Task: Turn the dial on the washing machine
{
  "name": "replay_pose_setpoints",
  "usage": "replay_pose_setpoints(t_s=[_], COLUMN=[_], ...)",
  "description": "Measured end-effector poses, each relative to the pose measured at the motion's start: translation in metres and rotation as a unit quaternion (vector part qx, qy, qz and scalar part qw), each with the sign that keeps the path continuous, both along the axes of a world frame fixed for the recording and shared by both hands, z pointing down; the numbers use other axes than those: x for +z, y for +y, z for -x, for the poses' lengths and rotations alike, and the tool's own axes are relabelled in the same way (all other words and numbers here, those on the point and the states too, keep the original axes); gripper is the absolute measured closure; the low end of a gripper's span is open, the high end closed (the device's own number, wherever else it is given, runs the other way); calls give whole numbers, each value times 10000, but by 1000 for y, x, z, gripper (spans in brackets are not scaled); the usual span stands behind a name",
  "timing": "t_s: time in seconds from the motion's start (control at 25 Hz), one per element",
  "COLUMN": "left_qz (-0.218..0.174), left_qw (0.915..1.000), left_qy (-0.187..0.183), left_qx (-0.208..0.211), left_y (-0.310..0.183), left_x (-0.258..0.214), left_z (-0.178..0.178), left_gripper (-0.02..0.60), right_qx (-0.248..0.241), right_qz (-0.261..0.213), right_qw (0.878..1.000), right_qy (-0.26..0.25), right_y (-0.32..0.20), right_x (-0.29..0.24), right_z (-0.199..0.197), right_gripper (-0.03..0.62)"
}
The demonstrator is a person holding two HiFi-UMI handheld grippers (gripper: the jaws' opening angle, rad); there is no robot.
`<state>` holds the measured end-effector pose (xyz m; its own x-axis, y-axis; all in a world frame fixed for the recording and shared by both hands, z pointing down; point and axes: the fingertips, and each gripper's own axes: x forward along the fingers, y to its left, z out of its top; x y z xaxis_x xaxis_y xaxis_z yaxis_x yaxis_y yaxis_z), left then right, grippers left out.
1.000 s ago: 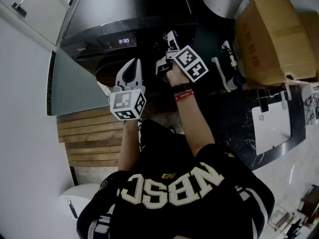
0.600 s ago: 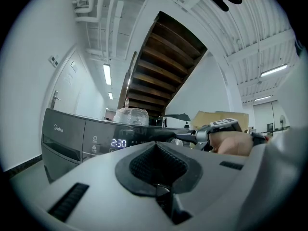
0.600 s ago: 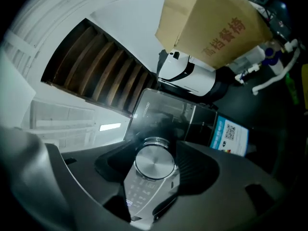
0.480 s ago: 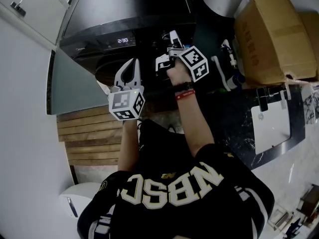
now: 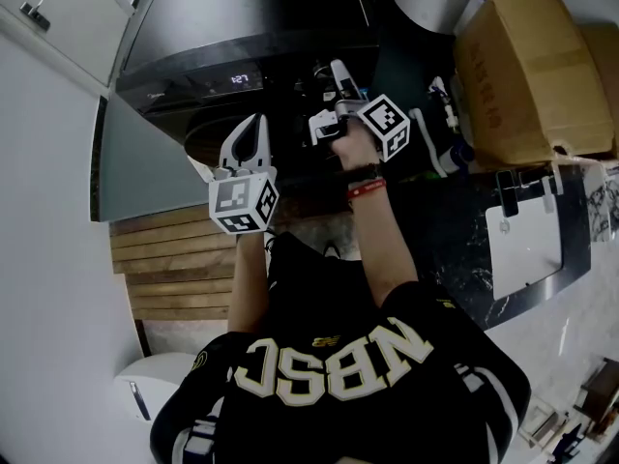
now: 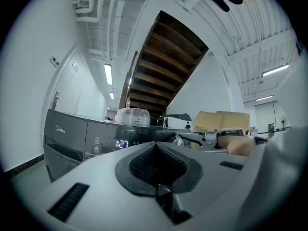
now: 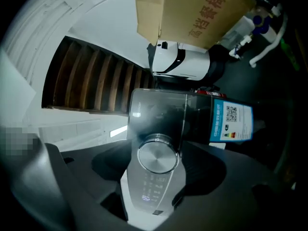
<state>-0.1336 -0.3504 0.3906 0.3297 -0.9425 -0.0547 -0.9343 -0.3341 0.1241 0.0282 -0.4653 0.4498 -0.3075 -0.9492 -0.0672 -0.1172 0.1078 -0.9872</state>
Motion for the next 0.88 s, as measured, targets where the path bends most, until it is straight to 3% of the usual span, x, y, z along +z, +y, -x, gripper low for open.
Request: replay_pose_setpoints(t_s=[0.16,0.4,0.6,0.88], left_qz=[-13,-49,-148,-309], left_qw=[10000,9997,9994,9991], left_qy=[-18,-244,-321,-292], left_qx=[-16,13,1,20], left_y=[0,0,1,5], left_x=[-3,-4,-10,-22], left_z=[2,-2,-6,-10], left_gripper=[566,566,566,566], right_qx=[-282,-648,-667,-616], right_qz=[-317,-856,-1106,-1541], right_qw=[9963,9747,9251,8661], right_qy=[753,1962,3570,4715], right_y=[14,36,52,73], right_x=[-8,-20,-22,-38], right_z=[1,-6,-13,-12], right_gripper=[278,327,401,497])
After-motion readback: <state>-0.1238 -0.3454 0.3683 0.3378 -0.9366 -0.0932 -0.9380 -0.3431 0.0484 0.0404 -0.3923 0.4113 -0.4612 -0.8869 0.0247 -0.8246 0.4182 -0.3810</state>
